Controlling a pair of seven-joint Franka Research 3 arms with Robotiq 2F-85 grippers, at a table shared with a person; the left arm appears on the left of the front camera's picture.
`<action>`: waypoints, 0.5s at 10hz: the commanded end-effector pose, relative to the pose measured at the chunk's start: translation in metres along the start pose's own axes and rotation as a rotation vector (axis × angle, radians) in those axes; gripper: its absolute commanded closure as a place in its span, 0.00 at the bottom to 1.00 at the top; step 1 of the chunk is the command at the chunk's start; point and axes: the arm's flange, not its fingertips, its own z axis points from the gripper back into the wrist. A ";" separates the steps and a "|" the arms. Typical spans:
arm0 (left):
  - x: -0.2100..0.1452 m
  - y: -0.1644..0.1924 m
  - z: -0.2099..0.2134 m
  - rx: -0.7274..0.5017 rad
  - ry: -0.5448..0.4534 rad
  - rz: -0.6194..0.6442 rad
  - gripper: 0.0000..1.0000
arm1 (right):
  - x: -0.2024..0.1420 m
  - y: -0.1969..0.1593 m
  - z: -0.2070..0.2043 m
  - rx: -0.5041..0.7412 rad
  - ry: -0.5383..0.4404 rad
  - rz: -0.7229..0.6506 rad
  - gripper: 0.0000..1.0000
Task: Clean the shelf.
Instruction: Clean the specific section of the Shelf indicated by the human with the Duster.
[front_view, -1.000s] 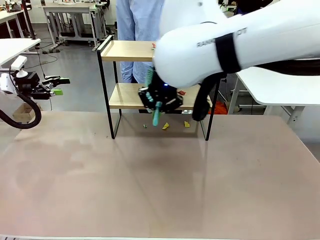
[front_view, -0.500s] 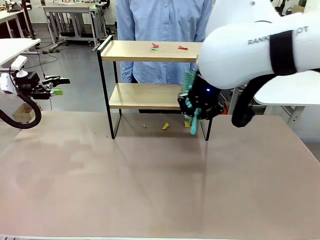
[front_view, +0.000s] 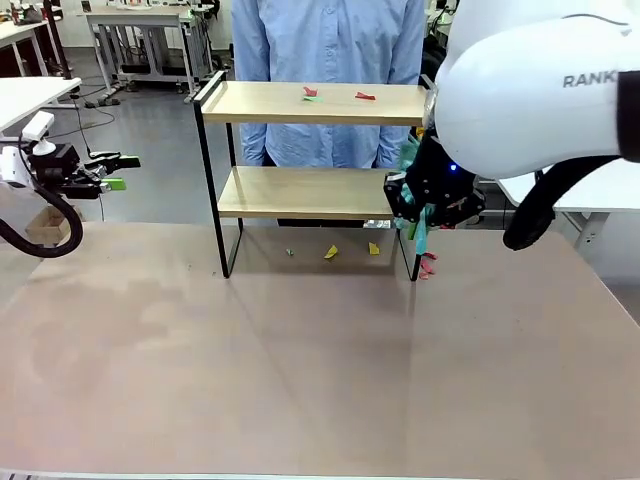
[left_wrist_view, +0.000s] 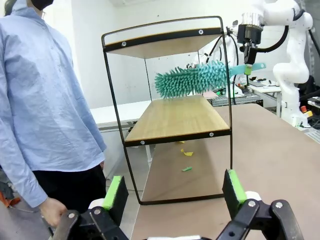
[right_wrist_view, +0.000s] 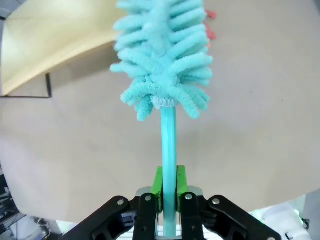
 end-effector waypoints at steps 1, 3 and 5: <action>0.002 -0.003 -0.002 0.001 -0.002 -0.015 0.00 | 0.013 -0.011 -0.018 -0.023 0.048 -0.047 0.87; 0.002 -0.003 -0.002 0.001 -0.002 -0.015 0.00 | -0.004 0.004 0.009 0.102 0.024 0.103 0.87; 0.002 -0.003 -0.002 0.001 -0.002 -0.015 0.00 | -0.010 -0.008 0.028 0.266 0.119 0.307 0.87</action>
